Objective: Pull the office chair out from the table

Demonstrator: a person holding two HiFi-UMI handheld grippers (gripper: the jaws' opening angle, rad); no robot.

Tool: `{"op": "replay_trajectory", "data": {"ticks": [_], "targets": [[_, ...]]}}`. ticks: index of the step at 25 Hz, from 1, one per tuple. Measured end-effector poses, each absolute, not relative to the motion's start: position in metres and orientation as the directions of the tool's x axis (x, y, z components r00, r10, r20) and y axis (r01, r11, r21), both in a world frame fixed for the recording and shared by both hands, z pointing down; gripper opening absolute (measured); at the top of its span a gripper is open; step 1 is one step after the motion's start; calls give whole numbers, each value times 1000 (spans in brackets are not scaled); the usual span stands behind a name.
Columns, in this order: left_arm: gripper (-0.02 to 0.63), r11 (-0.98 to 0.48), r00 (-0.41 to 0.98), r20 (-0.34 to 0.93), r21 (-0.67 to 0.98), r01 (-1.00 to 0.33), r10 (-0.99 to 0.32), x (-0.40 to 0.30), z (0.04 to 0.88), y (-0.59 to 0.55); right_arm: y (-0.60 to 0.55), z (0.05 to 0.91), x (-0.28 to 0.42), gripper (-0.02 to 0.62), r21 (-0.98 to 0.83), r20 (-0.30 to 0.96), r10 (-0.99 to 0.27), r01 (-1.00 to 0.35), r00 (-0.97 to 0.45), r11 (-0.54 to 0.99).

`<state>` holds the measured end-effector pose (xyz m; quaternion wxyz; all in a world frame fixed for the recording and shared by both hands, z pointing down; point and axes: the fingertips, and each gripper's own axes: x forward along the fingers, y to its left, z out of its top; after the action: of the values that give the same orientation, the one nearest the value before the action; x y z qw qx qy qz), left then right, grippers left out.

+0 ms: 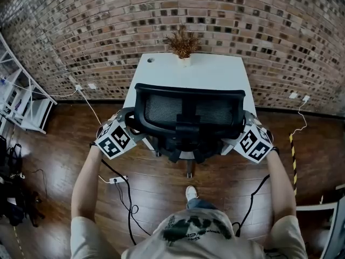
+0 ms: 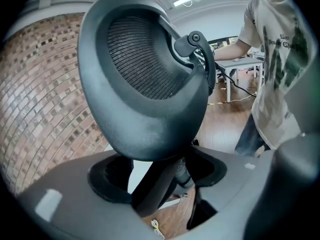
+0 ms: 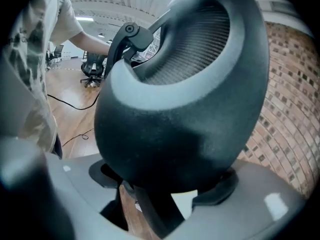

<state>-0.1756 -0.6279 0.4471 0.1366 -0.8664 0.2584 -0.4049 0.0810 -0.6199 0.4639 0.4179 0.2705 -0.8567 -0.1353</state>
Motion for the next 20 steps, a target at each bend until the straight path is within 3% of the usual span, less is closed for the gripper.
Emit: {"op": "replay_trajectory", "data": {"ticks": [20], "targets": [[311,-813,514,629,-461,-357,-583,-175,450,-585,-581,469,87,341,483,656,-567,-301,-499,822]]}}
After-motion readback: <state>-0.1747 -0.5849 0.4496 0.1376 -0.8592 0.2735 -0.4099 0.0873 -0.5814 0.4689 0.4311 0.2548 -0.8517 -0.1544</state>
